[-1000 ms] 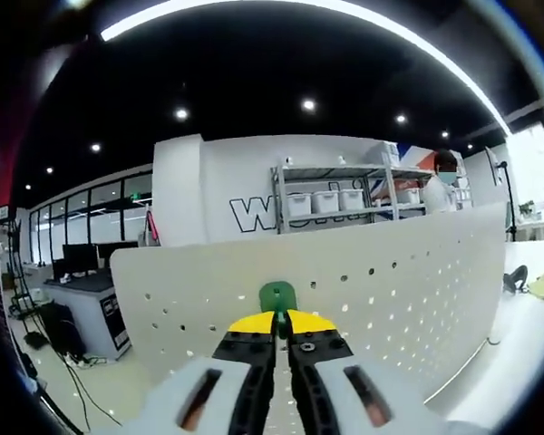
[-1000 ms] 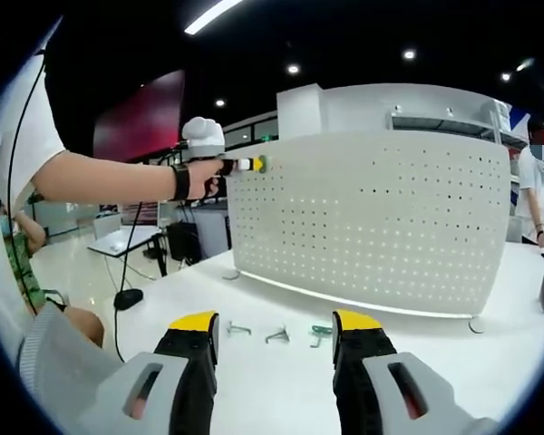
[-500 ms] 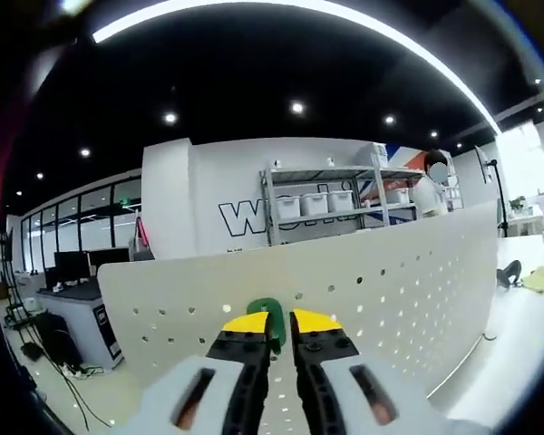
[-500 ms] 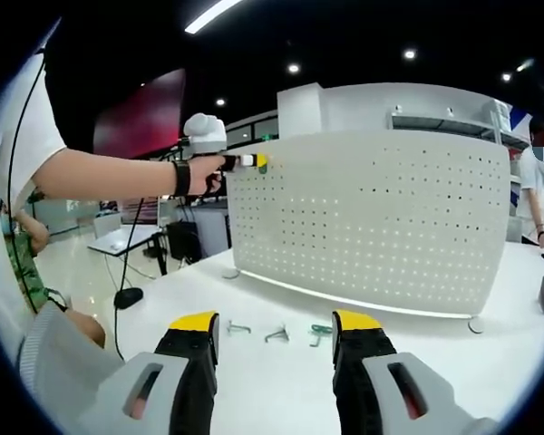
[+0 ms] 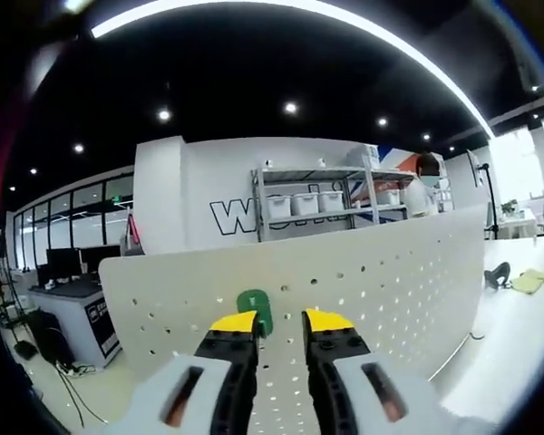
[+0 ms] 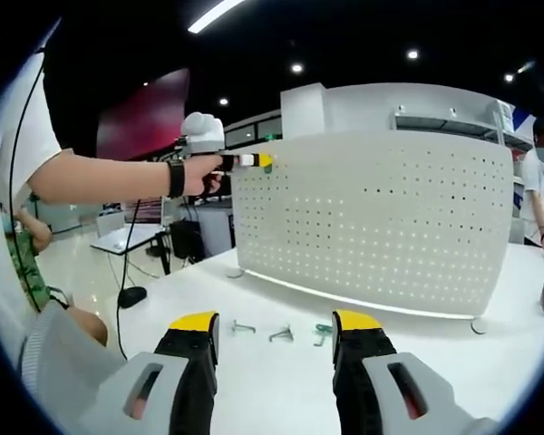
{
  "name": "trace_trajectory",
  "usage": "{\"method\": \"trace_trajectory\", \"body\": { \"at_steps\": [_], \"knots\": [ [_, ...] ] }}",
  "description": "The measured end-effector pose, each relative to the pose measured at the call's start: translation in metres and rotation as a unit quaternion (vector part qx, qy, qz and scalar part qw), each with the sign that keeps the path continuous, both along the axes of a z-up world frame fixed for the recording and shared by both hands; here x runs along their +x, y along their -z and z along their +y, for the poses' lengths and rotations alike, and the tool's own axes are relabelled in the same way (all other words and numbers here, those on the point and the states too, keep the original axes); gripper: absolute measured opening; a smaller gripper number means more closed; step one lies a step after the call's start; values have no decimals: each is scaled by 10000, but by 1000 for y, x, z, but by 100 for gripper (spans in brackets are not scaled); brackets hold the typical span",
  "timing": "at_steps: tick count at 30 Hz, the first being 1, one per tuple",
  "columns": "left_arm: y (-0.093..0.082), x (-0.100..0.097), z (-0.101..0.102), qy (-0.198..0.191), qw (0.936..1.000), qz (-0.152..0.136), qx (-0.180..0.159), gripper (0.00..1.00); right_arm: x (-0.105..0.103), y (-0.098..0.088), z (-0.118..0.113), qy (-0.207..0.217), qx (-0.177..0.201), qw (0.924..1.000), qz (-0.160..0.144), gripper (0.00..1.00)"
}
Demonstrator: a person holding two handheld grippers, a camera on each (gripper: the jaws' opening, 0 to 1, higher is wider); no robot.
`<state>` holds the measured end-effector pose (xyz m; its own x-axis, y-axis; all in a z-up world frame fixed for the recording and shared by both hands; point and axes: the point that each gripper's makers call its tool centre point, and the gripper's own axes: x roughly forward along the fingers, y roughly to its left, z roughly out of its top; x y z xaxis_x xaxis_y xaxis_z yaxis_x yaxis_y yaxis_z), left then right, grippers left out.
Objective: Insert the hook assembly into the mounting plate slot until the hook locks in place.
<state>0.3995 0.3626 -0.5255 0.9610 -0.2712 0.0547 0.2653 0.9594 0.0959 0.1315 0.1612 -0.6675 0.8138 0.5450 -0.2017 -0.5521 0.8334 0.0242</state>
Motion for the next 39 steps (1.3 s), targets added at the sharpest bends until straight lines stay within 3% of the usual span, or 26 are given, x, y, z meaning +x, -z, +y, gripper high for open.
{"method": "trace_trajectory", "body": {
  "at_steps": [7,14,25,31,39],
  "knots": [
    [4,-15,-2,37,10000,16,-3,28,-1,0,2,-21,36,10000,-7,51],
    [14,-24,0,39,9999,79,87,27,-1,0,5,-50,46,10000,-17,51],
    [24,-41,-1,199,9996,102,-187,26,-3,0,3,-16,67,10000,-19,50],
    [39,-51,-4,324,9983,280,-402,28,-3,0,3,-13,54,10000,-19,50],
    [58,-66,-16,626,9965,443,-334,33,-4,-1,4,-18,68,10000,-36,50]
  ]
}}
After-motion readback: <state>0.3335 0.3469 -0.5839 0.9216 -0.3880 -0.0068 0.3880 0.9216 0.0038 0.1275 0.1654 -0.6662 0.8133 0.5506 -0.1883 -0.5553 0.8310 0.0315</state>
